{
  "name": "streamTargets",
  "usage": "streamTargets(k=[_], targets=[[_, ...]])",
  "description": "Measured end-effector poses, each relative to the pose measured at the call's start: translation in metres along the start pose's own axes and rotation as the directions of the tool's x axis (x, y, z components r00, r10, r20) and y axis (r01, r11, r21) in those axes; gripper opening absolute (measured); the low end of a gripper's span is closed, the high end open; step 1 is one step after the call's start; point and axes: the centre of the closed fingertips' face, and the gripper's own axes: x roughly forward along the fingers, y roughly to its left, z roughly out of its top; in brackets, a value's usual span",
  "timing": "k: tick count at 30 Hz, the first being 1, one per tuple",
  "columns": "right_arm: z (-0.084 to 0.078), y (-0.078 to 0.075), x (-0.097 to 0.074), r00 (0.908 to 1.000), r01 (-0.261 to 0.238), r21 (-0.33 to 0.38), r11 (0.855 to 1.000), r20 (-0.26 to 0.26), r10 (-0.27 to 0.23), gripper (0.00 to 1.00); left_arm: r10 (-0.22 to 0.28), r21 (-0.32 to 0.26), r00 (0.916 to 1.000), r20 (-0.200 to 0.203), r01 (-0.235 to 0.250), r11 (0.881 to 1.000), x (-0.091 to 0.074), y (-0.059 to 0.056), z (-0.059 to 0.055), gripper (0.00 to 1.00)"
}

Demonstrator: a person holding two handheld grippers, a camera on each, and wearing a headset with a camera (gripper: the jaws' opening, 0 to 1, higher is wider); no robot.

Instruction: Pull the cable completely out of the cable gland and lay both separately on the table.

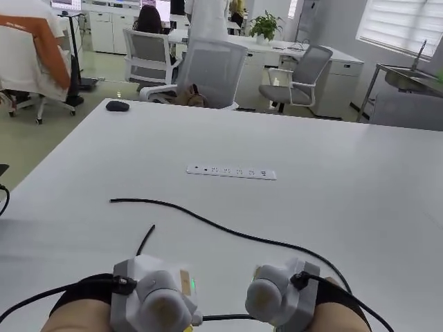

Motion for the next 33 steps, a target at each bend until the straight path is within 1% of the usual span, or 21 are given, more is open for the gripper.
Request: streamTargets(k=[1,2,3,5,8,9,10,11,12,15,18,19,20,22,23,24,25,27,29,32,33], targets=[[0.004,0.002,0.000,0.9998,-0.007,0.009,1.000,0.020,0.006,0.27,-0.005,-0.005,1.0000,-0.001,0.005,1.000,0.000,-0.001,-0.001,0.17],[0.014,0.006,0.000,0.9972,-0.028,0.036,0.999,0.070,0.025,0.34,-0.012,-0.010,0.9999,0.000,0.012,1.000,0.001,-0.002,-0.001,0.17],[0.024,0.010,-0.001,0.9914,-0.054,0.029,0.998,0.121,0.050,0.39,-0.018,-0.010,0.9998,-0.001,0.018,1.000,0.001,-0.004,-0.001,0.17],[0.033,0.017,-0.007,0.9839,-0.086,0.009,0.996,0.158,0.084,0.38,-0.018,0.001,0.9998,-0.006,0.018,1.000,0.003,-0.004,-0.002,0.17],[0.053,0.027,-0.013,0.9649,-0.102,-0.080,0.992,0.234,0.119,0.38,-0.017,-0.005,0.9999,0.002,0.017,1.000,0.003,-0.003,-0.001,0.17],[0.059,0.032,-0.015,0.9562,-0.109,-0.110,0.988,0.260,0.135,0.39,-0.015,-0.007,0.9999,0.004,0.015,1.000,0.003,-0.003,0.000,0.17],[0.073,0.042,-0.021,0.9291,-0.134,-0.148,0.980,0.325,0.176,0.38,-0.015,-0.007,0.9999,0.005,0.015,1.000,0.002,-0.003,0.000,0.17],[0.081,0.048,-0.024,0.9084,-0.159,-0.144,0.977,0.366,0.202,0.37,-0.015,-0.007,0.9999,0.006,0.015,1.000,0.002,-0.003,0.001,0.17],[0.085,0.053,-0.027,0.8981,-0.180,-0.138,0.974,0.381,0.220,0.36,-0.016,-0.007,0.9998,0.009,0.016,1.000,0.002,-0.004,0.001,0.17],[0.087,0.052,-0.029,0.8969,-0.159,-0.170,0.973,0.387,0.214,0.33,-0.021,0.000,0.9997,0.010,0.021,1.000,0.003,-0.005,0.001,0.17],[0.086,0.053,-0.029,0.8937,-0.157,-0.188,0.969,0.391,0.221,0.22,-0.021,0.003,0.9997,0.015,0.021,1.000,0.002,-0.006,0.003,0.17],[0.086,0.054,-0.030,0.8920,-0.161,-0.191,0.968,0.392,0.225,0.17,-0.020,0.005,0.9997,0.017,0.020,1.000,0.002,-0.006,0.004,0.17],[0.088,0.056,-0.031,0.8846,-0.169,-0.192,0.967,0.403,0.235,0.13,-0.021,0.008,0.9996,0.019,0.021,1.000,0.002,-0.006,0.005,0.17],[0.085,0.053,-0.028,0.8964,-0.155,-0.185,0.970,0.387,0.217,0.03,-0.033,0.012,0.9993,0.020,0.032,0.999,0.003,-0.009,0.004,0.17],[0.083,0.052,-0.027,0.9002,-0.160,-0.171,0.972,0.379,0.215,0.03,-0.037,0.012,0.9992,0.017,0.036,0.999,0.004,-0.010,0.004,0.17],[0.083,0.051,-0.027,0.8972,-0.170,-0.155,0.973,0.384,0.218,0.03,-0.034,0.018,0.9993,0.014,0.034,0.999,0.004,-0.010,0.004,0.17],[0.082,0.050,-0.026,0.8998,-0.169,-0.149,0.974,0.380,0.214,0.03,-0.028,0.021,0.9995,0.012,0.028,0.999,0.004,-0.008,0.004,0.17],[0.075,0.045,-0.022,0.9180,-0.145,-0.145,0.979,0.349,0.188,0.03,-0.023,0.015,0.9997,0.012,0.023,1.000,0.004,-0.007,0.004,0.17],[0.071,0.042,-0.019,0.9263,-0.140,-0.136,0.981,0.332,0.179,0.03,-0.018,0.007,0.9998,0.011,0.018,1.000,0.004,-0.005,0.002,0.17],[0.056,0.035,-0.011,0.9548,-0.120,-0.123,0.985,0.258,0.148,0.03,-0.016,0.005,0.9998,0.009,0.015,1.000,0.002,-0.005,0.002,0.17],[0.052,0.033,-0.010,0.9615,-0.115,-0.117,0.986,0.236,0.140,0.03,-0.016,0.005,0.9998,0.008,0.016,1.000,0.001,-0.006,0.002,0.17]])
